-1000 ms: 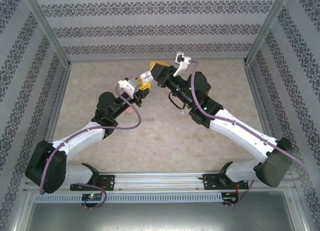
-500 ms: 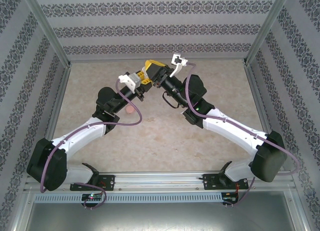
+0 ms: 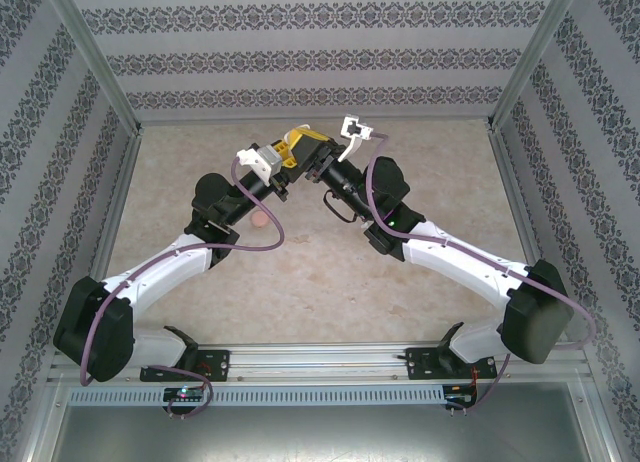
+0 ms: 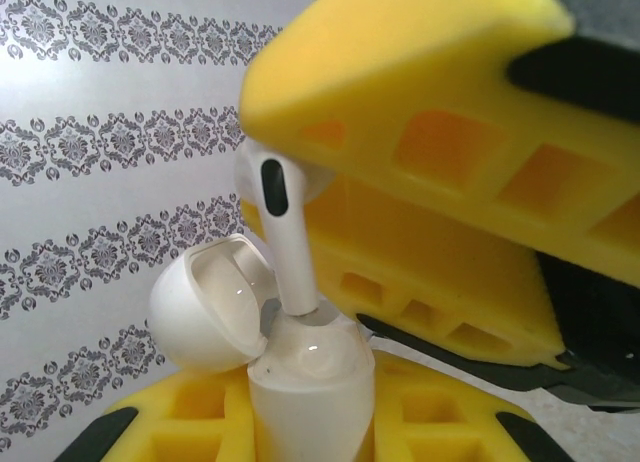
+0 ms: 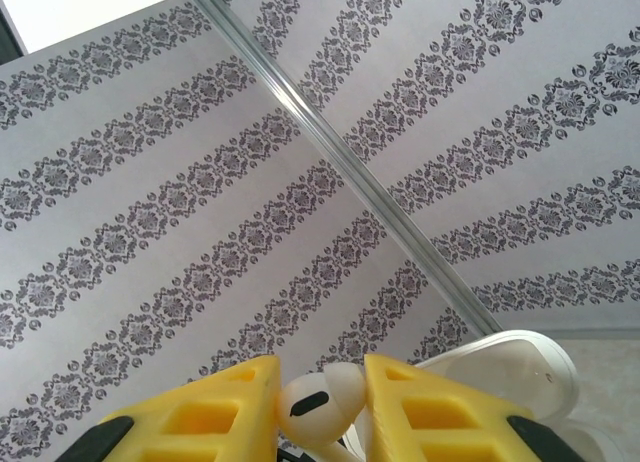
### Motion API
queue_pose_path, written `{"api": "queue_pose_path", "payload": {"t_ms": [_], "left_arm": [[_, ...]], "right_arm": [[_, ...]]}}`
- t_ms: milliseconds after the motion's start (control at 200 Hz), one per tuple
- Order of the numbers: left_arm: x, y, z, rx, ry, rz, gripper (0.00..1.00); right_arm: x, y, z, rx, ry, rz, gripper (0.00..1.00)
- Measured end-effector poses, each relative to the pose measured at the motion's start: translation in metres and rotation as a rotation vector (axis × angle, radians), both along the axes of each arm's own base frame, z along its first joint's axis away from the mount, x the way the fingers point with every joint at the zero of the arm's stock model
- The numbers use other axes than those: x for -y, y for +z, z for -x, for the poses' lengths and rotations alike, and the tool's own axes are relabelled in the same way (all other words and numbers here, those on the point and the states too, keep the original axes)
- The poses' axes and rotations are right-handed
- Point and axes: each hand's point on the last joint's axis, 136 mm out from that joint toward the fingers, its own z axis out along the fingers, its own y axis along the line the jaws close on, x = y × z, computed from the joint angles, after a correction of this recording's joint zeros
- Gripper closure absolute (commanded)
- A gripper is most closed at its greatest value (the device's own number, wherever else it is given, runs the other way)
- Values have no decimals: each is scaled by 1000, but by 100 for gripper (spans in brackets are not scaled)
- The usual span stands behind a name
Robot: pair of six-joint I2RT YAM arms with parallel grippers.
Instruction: Insert the wireless bluetooth earbuds into the charging case
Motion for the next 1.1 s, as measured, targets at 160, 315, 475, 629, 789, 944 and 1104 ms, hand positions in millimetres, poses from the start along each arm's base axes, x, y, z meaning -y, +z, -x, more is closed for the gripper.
{"api": "queue_pose_path", "payload": {"t_ms": [160, 315, 475, 629, 789, 944, 1104], "left_arm": [[0, -1, -1, -3, 4, 0, 100], [-2, -1, -1, -8, 13, 0, 100], [-3, 1, -1, -10, 19, 1, 100], [-4, 0, -2, -16, 26, 1, 100], [-5, -1, -3, -21, 32, 0, 100], [-5, -1, -2, -24, 33, -2, 100], [-5, -3, -2, -32, 33, -7, 100]], "right_arm": [[-1, 0, -1, 4, -1, -5, 74], [-2, -1, -2, 8, 0, -13, 74], [-2, 0, -2, 8, 2, -24, 74], [-3, -1, -2, 9, 4, -22, 74], [-7, -3, 2, 26, -6, 2, 74], [-10, -5, 4, 43, -28, 29, 74], [-9, -7, 3, 46, -50, 48, 74]]}}
